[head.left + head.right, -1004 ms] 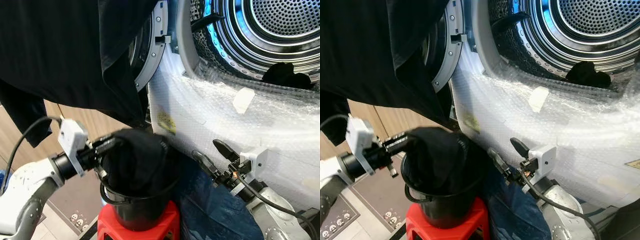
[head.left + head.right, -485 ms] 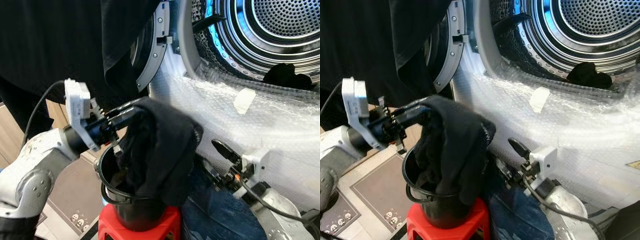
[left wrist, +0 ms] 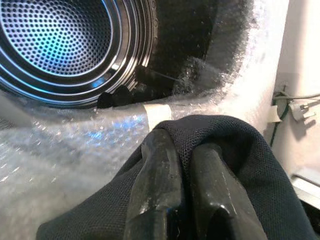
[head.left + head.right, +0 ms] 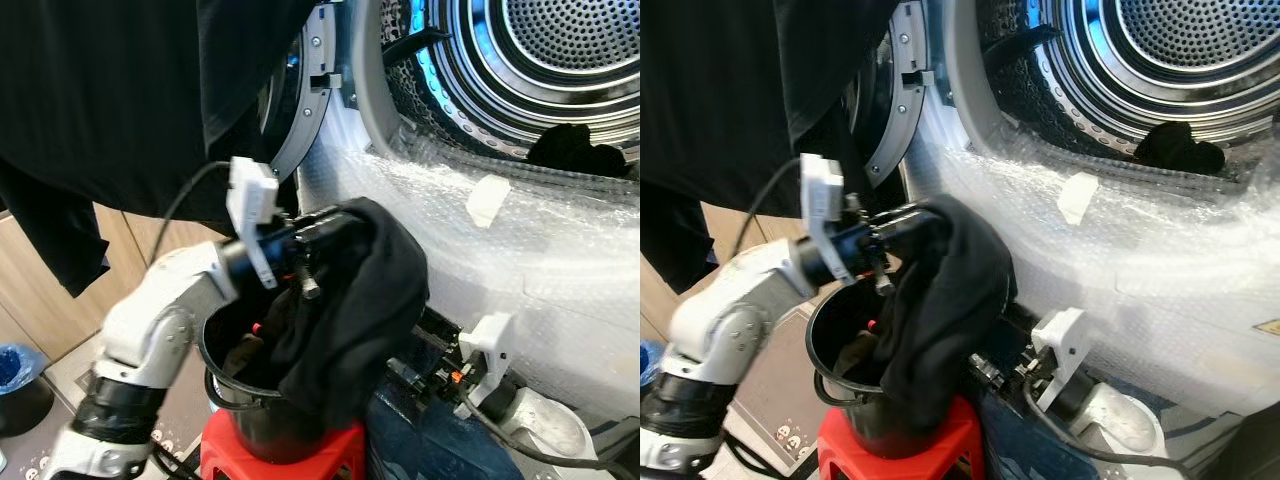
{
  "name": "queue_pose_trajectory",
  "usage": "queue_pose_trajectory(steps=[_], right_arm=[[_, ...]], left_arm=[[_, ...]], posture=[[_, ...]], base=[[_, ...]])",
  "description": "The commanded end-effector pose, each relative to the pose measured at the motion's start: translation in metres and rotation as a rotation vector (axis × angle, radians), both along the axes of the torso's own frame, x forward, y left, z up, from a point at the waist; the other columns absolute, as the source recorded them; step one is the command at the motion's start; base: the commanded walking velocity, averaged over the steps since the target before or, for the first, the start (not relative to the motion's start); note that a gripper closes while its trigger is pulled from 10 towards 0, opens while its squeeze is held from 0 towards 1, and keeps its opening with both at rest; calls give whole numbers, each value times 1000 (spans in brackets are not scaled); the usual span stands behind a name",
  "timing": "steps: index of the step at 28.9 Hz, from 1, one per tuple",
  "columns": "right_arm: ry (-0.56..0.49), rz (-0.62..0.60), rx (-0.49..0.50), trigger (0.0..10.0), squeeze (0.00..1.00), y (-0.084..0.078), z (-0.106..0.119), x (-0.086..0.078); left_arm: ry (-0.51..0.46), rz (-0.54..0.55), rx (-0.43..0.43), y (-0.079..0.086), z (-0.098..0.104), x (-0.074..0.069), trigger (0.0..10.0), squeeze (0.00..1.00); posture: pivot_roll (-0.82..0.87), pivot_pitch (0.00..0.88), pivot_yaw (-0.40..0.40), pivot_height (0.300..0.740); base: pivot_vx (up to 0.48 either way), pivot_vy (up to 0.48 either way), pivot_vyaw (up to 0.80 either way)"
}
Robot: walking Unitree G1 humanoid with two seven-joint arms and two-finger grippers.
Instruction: Clothes washing
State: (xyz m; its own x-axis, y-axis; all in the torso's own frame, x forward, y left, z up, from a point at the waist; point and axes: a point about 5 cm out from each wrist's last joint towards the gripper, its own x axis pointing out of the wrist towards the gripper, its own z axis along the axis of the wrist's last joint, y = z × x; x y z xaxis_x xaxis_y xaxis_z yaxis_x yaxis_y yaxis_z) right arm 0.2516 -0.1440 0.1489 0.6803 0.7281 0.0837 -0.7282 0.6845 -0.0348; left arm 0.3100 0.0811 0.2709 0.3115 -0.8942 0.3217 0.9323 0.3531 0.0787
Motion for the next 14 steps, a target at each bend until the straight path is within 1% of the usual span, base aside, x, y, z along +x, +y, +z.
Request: queue_pose_trajectory(steps=[1,2,4,6,7,8,11,12,14], right_arm=[[-67,-26,-22,10000,0,9,10,2],[-74,-46,-23,10000,0,10,12,4],[-77,-60,-22,10000,0,11,13,5],[-60,-127,-39,10000,0,12,14,10],[-36,-182,-37,10000,0,12,15,16],[-32,-217,-28,10000,0,11,17,19],[-9,-236,-17,10000,0,12,16,21],[14,-290,-28,10000,0,10,12,26],[24,-326,-36,10000,0,8,9,29]], left_arm=[[-55,-1,-10,-10,11,5,10000,0],[-51,0,-16,-15,12,8,10000,0],[-49,-1,-21,-18,12,10,10000,0],[-56,-4,-24,-28,13,12,10000,0],[-60,-17,-38,-37,17,11,10000,0],[-70,-26,-47,-41,19,10,10000,0],[-72,-31,-59,-46,21,10,10000,0],[-70,-69,-90,-53,26,6,10000,0],[-68,-98,-116,-58,29,2,10000,0]], posture=[[-109,0,84,740],[-109,0,84,740],[-110,0,89,740],[-115,0,95,740],[-116,0,99,740],[-116,0,99,740],[-115,0,102,740],[-111,0,104,740],[-111,0,104,740]], base=[[0,0,0],[0,0,0],[0,0,0],[0,0,0],[0,0,0],[0,0,0],[0,0,0],[0,0,0],[0,0,0]])
